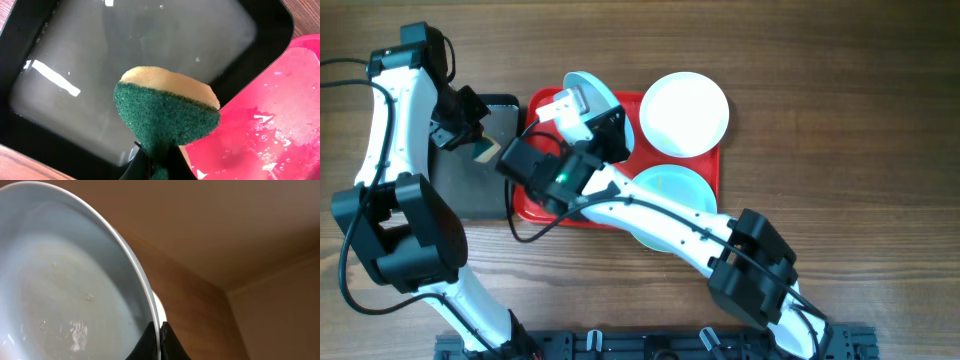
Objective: Clean dirty plates on tray and stack at the side
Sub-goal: 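Lift the cleaned plate off the red tray with the right gripper, then carry the plate right and set it on the table beside the tray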
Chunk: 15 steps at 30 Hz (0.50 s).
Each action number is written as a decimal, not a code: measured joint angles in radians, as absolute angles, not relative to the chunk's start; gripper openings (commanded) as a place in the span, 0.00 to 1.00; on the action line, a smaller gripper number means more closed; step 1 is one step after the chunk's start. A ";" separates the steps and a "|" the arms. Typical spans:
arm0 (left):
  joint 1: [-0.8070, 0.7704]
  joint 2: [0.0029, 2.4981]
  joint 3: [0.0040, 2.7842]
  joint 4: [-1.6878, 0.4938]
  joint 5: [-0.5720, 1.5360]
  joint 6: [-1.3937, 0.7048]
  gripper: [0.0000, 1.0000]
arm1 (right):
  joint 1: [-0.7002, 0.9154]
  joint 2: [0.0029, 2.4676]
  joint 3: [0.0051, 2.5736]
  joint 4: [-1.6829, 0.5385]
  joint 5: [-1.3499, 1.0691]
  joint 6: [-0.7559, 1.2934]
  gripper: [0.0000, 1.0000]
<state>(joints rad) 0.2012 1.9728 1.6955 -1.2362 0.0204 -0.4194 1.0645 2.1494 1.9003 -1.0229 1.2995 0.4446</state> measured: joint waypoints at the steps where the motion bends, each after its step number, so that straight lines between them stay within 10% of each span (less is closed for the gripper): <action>1: 0.201 1.973 1.695 -1.236 0.020 -0.419 0.04 | 1.071 2.149 1.900 -1.021 1.315 0.445 0.04; 15: 0.201 1.973 1.695 -1.239 0.020 -0.419 0.04 | 1.079 2.149 1.900 -1.012 1.305 0.445 0.04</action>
